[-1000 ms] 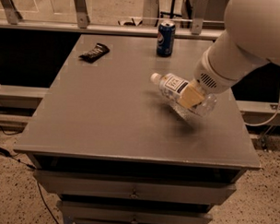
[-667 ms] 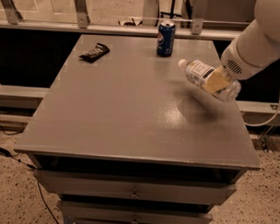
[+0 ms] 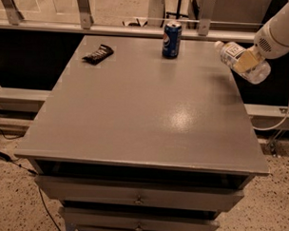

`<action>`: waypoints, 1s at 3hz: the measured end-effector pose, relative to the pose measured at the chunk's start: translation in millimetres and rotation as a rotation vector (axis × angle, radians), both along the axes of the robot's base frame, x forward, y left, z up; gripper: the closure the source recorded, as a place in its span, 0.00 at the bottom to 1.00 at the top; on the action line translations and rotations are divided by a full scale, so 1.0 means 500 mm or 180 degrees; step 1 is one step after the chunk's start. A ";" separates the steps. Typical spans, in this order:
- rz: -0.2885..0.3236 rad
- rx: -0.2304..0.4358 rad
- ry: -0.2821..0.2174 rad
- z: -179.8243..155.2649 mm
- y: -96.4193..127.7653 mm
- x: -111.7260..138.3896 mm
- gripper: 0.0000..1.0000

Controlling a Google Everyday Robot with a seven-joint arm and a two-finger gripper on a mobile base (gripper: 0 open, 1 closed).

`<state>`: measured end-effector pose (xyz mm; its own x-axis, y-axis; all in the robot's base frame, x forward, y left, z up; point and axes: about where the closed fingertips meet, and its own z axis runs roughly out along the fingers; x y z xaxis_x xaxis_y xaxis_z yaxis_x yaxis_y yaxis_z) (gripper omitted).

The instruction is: Move blue plastic bottle near pepsi can

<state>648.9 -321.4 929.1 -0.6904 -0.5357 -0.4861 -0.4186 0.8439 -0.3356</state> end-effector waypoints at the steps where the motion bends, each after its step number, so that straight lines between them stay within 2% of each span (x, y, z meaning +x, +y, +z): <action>1: -0.0206 0.0235 -0.0113 -0.002 -0.032 0.114 1.00; 2: -0.0216 0.0471 -0.0170 -0.013 -0.005 0.185 1.00; 3: -0.0132 0.0693 -0.0192 -0.024 0.043 0.232 1.00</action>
Offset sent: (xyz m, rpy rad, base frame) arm 0.1398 0.0062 -0.0013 0.2386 -0.0849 -0.0756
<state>764.9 -300.1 917.3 -0.6760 -0.3853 -0.6282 -0.3667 0.9153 -0.1669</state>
